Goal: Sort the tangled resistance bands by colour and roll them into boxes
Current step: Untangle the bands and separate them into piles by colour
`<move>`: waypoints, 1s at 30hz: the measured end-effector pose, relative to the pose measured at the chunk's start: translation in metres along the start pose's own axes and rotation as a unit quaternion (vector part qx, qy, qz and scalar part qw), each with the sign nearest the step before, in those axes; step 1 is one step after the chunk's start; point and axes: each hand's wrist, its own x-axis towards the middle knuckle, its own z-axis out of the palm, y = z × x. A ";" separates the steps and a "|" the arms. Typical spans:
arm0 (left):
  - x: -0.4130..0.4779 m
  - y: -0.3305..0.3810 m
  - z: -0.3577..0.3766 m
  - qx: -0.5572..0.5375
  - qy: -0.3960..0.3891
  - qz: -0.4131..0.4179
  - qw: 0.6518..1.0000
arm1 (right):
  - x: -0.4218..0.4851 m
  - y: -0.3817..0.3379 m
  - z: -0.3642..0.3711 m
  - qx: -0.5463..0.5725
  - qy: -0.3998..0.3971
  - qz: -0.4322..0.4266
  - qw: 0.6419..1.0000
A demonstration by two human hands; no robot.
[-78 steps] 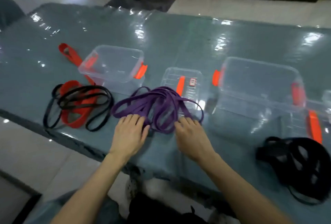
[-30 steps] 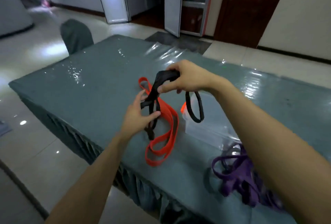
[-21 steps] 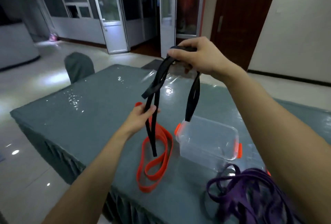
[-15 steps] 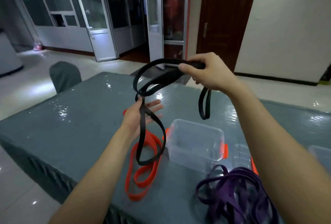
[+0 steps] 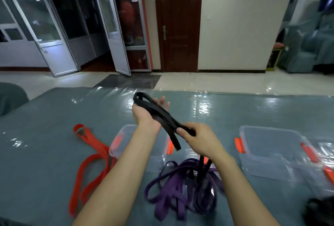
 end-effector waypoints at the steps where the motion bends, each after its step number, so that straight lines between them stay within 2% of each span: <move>1: -0.002 -0.019 0.008 -0.012 0.024 -0.005 1.000 | -0.006 0.014 -0.010 0.000 0.014 0.009 1.000; 4: -0.007 -0.078 0.033 -0.019 0.049 -0.024 0.998 | -0.028 0.063 -0.041 -0.004 0.035 0.039 0.999; 9: -0.027 -0.184 0.076 -0.034 0.015 -0.058 0.998 | -0.093 0.170 -0.112 -0.002 0.027 0.109 0.994; 11: -0.042 -0.227 0.091 -0.023 -0.009 -0.082 0.996 | -0.125 0.214 -0.145 0.020 0.002 0.193 0.981; 12: -0.050 -0.248 0.099 -0.015 -0.021 -0.096 0.995 | -0.138 0.231 -0.162 0.071 -0.013 0.250 0.966; 13: -0.059 -0.267 0.107 -0.009 -0.031 -0.111 0.993 | -0.150 0.247 -0.178 0.152 -0.031 0.303 0.940; 14: -0.068 -0.287 0.116 -0.005 -0.041 -0.125 0.991 | -0.161 0.262 -0.191 0.261 -0.053 0.344 0.900; 15: -0.077 -0.305 0.124 -0.003 -0.050 -0.140 0.989 | -0.172 0.277 -0.200 0.382 -0.082 0.365 0.845; 17: -0.091 -0.340 0.138 0.007 -0.067 -0.180 0.981 | -0.192 0.299 -0.209 0.568 -0.117 0.346 0.738; 18: -0.097 -0.355 0.143 0.020 -0.077 -0.207 0.975 | -0.200 0.309 -0.210 0.610 -0.109 0.334 0.710; 20: -0.104 -0.383 0.149 0.082 -0.106 -0.273 0.953 | -0.211 0.323 -0.212 0.632 -0.055 0.300 0.713; 22: -0.105 -0.402 0.149 0.211 -0.145 -0.311 0.915 | -0.218 0.336 -0.220 0.601 0.041 0.283 0.746; 24: -0.102 -0.419 0.146 0.386 -0.183 -0.284 0.859 | -0.227 0.350 -0.233 0.540 0.124 0.276 0.786; 26: -0.103 -0.439 0.139 0.528 -0.204 -0.232 0.791 | -0.236 0.365 -0.244 0.512 0.177 0.268 0.797; 28: -0.107 -0.467 0.129 0.620 -0.207 -0.179 0.736 | -0.242 0.364 -0.253 0.460 0.207 0.266 0.821; 30: -0.117 -0.499 0.121 0.672 -0.208 -0.129 0.699 | -0.244 0.360 -0.260 0.388 0.219 0.246 0.861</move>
